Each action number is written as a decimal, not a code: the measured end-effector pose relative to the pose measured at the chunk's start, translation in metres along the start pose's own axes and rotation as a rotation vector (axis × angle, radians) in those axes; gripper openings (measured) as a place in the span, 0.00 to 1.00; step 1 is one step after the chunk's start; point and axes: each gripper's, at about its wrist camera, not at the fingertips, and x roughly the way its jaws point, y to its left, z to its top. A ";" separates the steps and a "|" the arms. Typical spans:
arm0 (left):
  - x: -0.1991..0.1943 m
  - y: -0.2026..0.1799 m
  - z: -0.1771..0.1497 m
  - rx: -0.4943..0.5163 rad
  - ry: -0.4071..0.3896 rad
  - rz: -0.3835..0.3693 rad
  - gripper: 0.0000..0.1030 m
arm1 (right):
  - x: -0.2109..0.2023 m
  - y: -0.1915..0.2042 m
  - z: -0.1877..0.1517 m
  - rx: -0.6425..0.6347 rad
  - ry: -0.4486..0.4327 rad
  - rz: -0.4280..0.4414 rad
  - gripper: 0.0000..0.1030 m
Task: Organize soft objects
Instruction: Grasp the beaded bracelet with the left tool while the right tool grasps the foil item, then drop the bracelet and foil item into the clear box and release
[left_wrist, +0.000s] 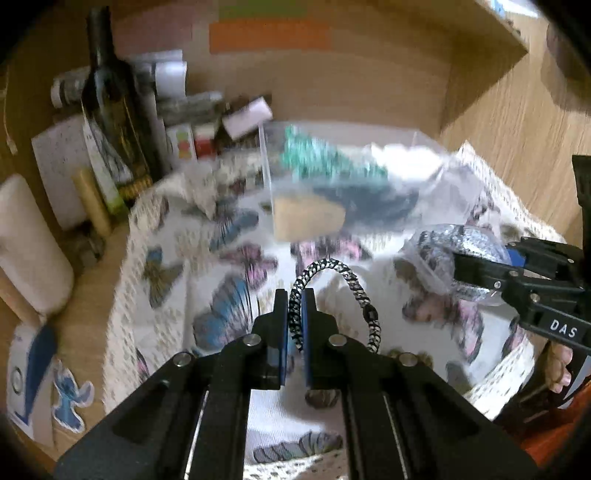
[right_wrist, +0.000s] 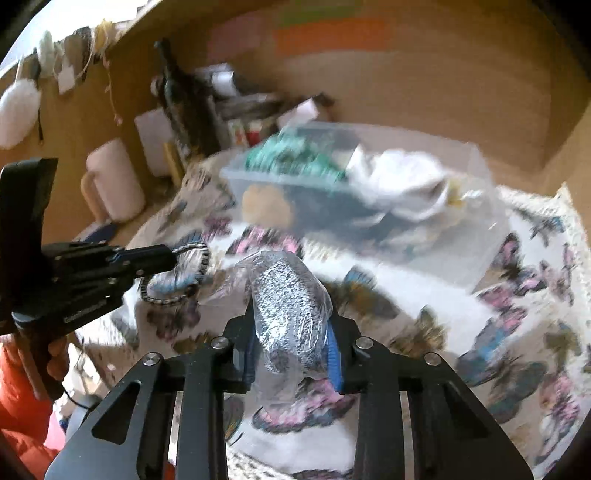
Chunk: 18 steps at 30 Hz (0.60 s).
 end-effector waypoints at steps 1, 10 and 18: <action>-0.003 0.000 0.006 -0.002 -0.019 -0.002 0.06 | -0.006 -0.003 0.004 0.004 -0.022 -0.012 0.26; -0.027 -0.007 0.055 0.004 -0.186 -0.019 0.06 | -0.046 -0.033 0.036 0.038 -0.183 -0.104 0.26; -0.025 -0.017 0.089 0.007 -0.254 -0.029 0.06 | -0.079 -0.055 0.069 0.045 -0.322 -0.169 0.26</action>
